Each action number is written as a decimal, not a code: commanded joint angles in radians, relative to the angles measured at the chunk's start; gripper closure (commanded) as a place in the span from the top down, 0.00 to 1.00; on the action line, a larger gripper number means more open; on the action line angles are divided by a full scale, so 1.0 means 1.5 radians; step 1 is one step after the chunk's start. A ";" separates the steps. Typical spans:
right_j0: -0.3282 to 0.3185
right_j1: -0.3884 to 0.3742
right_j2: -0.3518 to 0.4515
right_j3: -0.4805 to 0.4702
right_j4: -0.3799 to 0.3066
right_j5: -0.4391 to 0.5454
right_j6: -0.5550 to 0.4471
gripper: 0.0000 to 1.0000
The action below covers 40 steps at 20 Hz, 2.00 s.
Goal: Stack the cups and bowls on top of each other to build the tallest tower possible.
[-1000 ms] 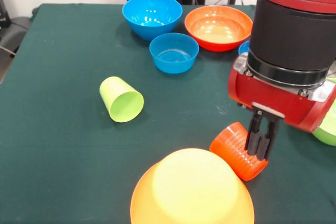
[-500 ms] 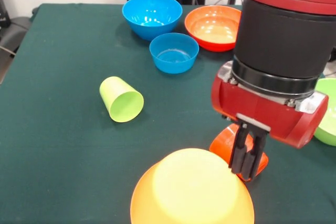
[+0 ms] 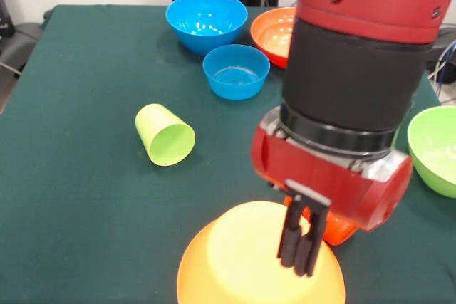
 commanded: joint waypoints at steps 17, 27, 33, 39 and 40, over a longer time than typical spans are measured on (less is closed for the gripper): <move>-0.085 0.017 0.492 0.028 -0.466 0.045 -0.274 0.00; -0.108 0.028 0.641 0.030 -0.595 0.044 -0.292 0.00; -0.117 0.038 0.699 0.033 -0.655 0.038 -0.296 0.00; -0.129 0.058 0.704 0.047 -0.664 0.015 -0.307 0.00; -0.130 0.060 0.708 0.048 -0.667 0.020 -0.311 0.00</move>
